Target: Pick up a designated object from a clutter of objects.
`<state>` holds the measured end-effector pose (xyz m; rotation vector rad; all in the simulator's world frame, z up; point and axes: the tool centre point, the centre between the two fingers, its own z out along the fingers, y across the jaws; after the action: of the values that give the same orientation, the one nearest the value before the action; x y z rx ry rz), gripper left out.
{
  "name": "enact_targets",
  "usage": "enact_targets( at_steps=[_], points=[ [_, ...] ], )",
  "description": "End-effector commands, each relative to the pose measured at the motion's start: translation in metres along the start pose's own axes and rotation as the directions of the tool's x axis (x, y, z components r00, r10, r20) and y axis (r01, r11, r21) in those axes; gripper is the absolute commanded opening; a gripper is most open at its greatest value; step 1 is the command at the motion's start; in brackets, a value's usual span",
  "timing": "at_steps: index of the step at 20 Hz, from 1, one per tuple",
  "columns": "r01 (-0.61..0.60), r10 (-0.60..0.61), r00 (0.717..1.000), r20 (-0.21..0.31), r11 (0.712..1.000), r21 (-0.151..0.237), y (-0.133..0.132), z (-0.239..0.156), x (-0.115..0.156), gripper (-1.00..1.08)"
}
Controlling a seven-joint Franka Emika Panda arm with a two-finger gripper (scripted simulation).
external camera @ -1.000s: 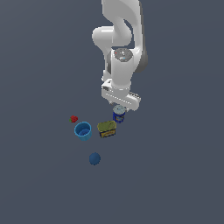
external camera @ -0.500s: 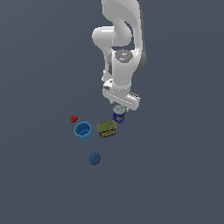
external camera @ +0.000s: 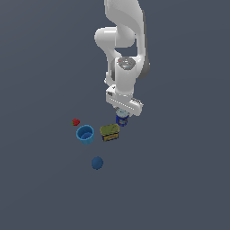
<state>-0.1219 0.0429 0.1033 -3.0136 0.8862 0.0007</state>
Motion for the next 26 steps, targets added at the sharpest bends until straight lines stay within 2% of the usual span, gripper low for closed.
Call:
enact_targets(
  at_steps=[1, 9, 10, 26],
  points=[
    [-0.001, 0.001, 1.000, 0.000, 1.000, 0.000, 0.000, 0.010, -0.001, 1.00],
    [-0.002, 0.002, 1.000, 0.000, 1.000, 0.000, 0.000, 0.025, -0.001, 1.00],
    [-0.002, 0.002, 1.000, 0.000, 1.000, 0.000, 0.000, 0.025, -0.001, -1.00],
    [-0.001, 0.001, 1.000, -0.001, 1.000, 0.001, -0.002, 0.016, 0.000, -1.00]
  ],
)
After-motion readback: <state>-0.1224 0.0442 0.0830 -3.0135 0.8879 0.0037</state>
